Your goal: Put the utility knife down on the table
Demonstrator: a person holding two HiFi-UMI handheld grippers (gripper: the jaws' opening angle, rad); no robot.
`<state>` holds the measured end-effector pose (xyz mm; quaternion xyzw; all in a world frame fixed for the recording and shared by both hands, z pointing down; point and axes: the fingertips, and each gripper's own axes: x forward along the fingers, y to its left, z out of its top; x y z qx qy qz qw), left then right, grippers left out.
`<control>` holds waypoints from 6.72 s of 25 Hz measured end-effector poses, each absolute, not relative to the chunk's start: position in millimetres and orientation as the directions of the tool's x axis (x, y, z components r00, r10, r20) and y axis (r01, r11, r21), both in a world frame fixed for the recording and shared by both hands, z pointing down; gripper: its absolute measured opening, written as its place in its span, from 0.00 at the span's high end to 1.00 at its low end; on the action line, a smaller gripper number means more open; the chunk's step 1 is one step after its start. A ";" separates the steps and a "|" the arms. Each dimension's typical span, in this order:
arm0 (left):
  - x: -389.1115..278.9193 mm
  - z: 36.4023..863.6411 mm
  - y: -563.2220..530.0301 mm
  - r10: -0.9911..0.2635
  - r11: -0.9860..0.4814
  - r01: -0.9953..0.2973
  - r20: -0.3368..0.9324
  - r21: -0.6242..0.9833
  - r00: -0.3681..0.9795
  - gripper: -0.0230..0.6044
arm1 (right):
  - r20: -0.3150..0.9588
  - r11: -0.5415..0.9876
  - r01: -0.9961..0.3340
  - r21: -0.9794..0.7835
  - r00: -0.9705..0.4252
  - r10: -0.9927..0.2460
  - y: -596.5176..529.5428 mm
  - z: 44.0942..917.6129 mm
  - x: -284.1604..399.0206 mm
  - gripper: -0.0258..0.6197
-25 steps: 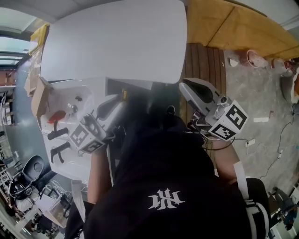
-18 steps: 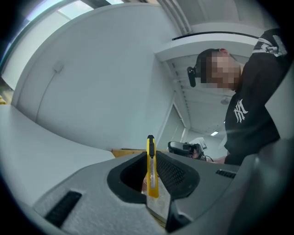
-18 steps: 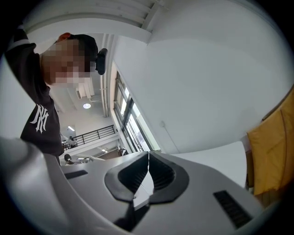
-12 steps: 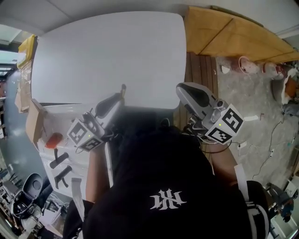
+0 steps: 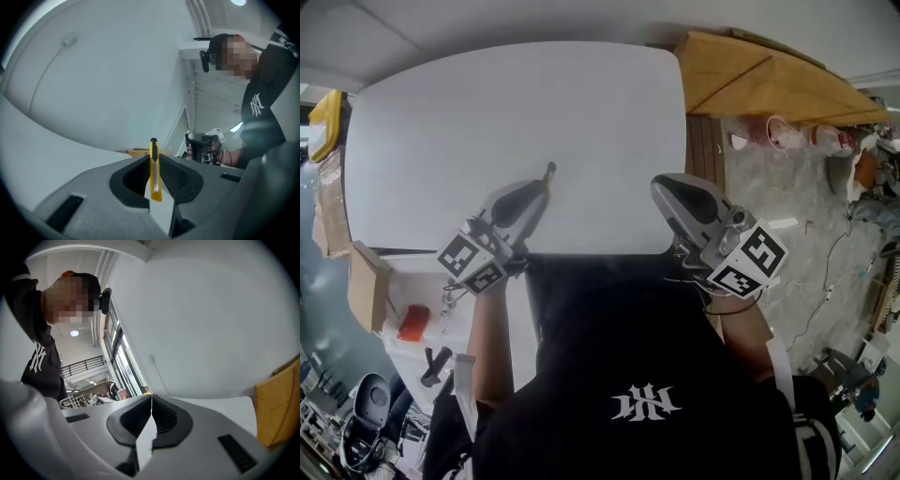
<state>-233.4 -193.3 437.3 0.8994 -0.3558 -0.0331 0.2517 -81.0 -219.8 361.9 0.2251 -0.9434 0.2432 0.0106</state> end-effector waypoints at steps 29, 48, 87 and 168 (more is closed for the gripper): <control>-203.3 690.4 -315.4 -0.536 -0.559 -0.828 0.741 0.047 0.405 0.87 | 0.085 0.776 -0.206 -0.597 -0.977 -0.194 -341.5 632.5 -69.9 0.95; -207.3 720.1 -310.0 -0.429 -0.594 -0.804 0.856 -0.028 0.287 0.87 | 0.070 0.755 -0.199 -0.625 -0.977 -0.200 -344.6 639.1 -62.7 0.95; -206.9 728.7 -291.7 -0.363 -0.636 -0.770 0.904 -0.061 0.228 0.87 | 0.074 0.765 -0.192 -0.615 -0.980 -0.187 -330.8 637.0 -63.1 0.95; -78.4 356.2 141.5 -0.534 -0.831 -0.542 0.095 0.126 0.840 0.96 | 0.072 0.845 -0.426 -0.325 -0.901 -0.427 122.4 341.0 0.6 0.95</control>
